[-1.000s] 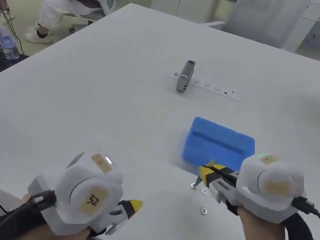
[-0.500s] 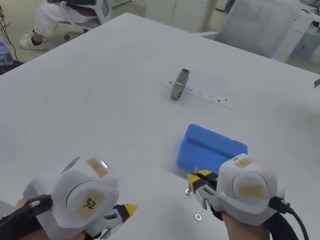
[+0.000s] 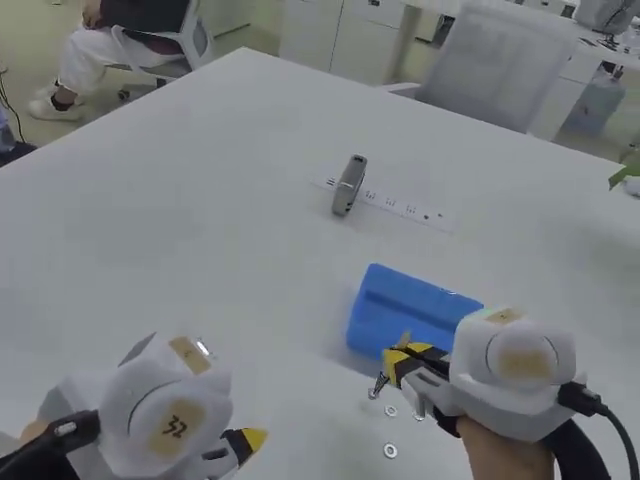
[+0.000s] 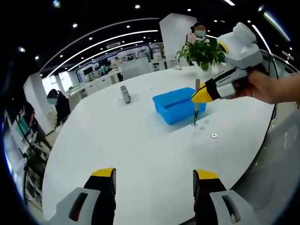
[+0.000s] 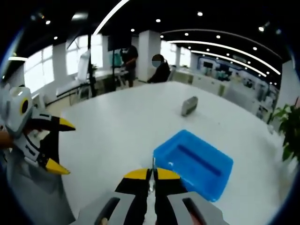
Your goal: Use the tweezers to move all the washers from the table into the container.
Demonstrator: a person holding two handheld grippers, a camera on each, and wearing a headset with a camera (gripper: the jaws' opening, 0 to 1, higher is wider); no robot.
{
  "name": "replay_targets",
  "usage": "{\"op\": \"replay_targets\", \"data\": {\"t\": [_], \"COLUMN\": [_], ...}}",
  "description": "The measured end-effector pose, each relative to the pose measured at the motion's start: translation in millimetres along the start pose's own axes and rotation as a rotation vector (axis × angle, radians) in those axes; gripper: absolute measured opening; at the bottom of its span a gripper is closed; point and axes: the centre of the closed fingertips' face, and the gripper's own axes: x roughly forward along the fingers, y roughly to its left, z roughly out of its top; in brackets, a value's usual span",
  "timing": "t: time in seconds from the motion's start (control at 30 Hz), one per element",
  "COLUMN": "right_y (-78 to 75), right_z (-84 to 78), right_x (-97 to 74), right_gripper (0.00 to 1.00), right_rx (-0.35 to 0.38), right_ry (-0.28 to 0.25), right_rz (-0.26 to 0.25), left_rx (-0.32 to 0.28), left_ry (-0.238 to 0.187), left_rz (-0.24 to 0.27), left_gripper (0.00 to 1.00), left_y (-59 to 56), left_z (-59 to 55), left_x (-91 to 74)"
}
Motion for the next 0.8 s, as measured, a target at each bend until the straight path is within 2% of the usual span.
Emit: {"op": "replay_targets", "data": {"t": [0.1,0.3,0.37,0.57,0.63,0.7,0.8], "right_y": [-5.0,-19.2,-26.0,-47.7,-54.3,-61.0,-65.5], "right_z": [19.2,47.6,50.6,47.6,43.6,37.6,31.5], "right_x": [-6.2,-10.6,-7.8,3.2,7.7,14.8,20.5], "right_gripper": [0.0,0.0,0.0,0.0,0.0,0.0,0.0], "right_rx": [-0.006,-0.015,-0.021,-0.011,0.0,0.011,0.045], "right_ry": [-0.039,-0.104,-0.112,-0.098,-0.09,-0.077,-0.069], "right_rz": [-0.004,-0.03,-0.044,-0.089,-0.101,-0.111,-0.114], "left_rx": [0.006,0.01,0.012,0.008,0.003,0.004,-0.004], "left_ry": [0.002,0.007,0.008,-0.011,-0.011,-0.031,-0.035], "left_rz": [-0.002,-0.005,-0.009,-0.005,0.0,0.014,0.015], "left_gripper": [0.67,0.67,0.68,0.69,0.7,0.73,0.76], "left_y": [-0.8,-1.6,-2.4,-1.6,-0.6,1.8,2.2], "left_z": [-0.2,-0.9,-1.0,2.5,2.5,5.8,6.3], "left_x": [0.2,0.7,0.9,-0.6,-1.0,-2.2,-2.2]}}
